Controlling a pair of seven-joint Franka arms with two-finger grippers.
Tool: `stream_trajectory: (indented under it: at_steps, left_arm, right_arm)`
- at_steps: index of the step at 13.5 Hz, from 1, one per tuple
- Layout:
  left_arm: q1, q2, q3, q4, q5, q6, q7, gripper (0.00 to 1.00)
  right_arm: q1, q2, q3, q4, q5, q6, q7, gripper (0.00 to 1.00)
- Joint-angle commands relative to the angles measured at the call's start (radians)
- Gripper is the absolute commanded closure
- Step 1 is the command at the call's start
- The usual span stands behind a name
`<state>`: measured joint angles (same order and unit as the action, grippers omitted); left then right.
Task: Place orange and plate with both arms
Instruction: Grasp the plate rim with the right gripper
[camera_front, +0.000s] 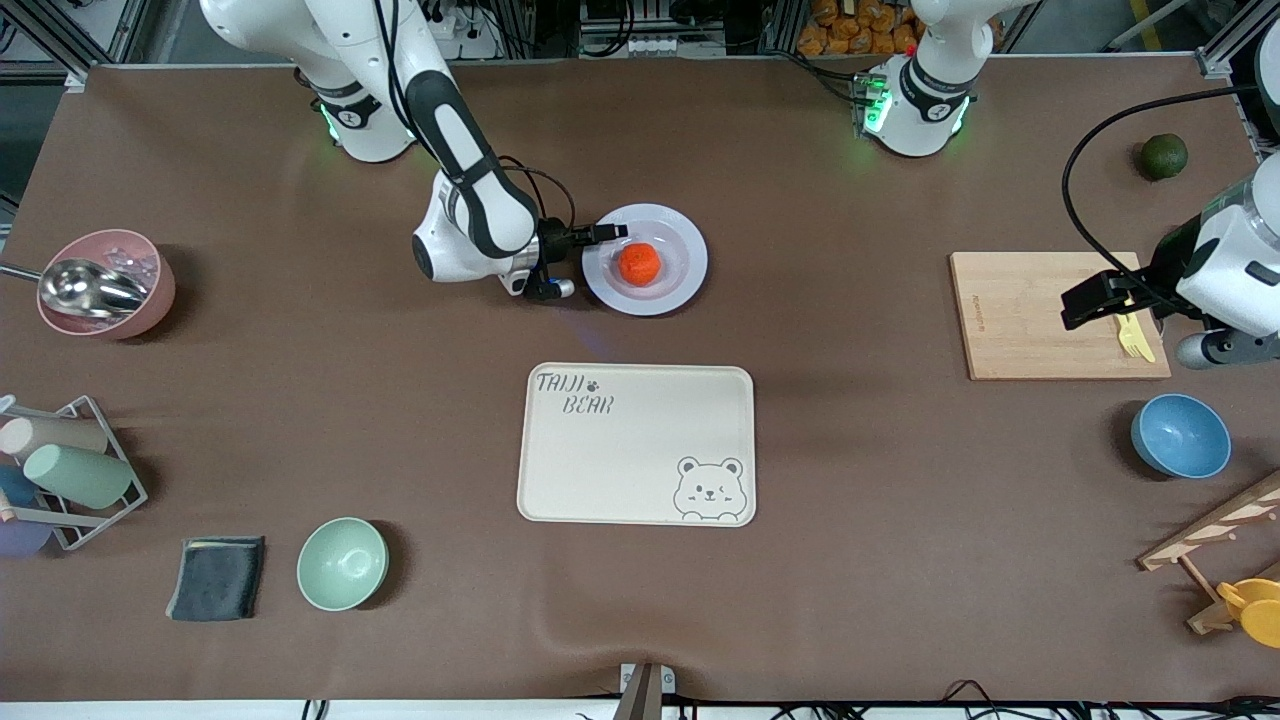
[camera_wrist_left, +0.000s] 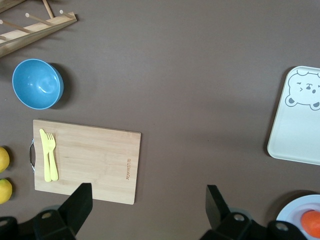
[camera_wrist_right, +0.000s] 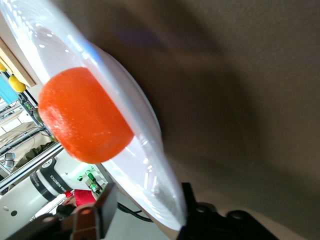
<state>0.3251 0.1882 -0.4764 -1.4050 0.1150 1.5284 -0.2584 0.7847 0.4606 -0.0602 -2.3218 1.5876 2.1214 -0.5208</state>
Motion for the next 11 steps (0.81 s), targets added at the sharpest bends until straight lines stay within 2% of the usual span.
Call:
stream_trajectory:
  at_steps: [1, 6, 11]
  left_arm:
    - [0.012, -0.032, -0.005, -0.031, -0.025, -0.004, -0.01, 0.0]
    - [0.012, -0.029, -0.005, -0.031, -0.023, 0.001, -0.01, 0.0]
    - [0.009, -0.029, -0.007, -0.031, -0.015, 0.004, -0.007, 0.0]
  right_arm:
    - [0.004, 0.006, -0.007, 0.001, 0.035, 0.0, -0.021, 1.0]
    - [-0.011, -0.002, -0.007, 0.001, 0.034, -0.006, -0.045, 1.0]
    - [-0.047, -0.063, -0.007, 0.004, 0.045, -0.044, -0.047, 1.0]
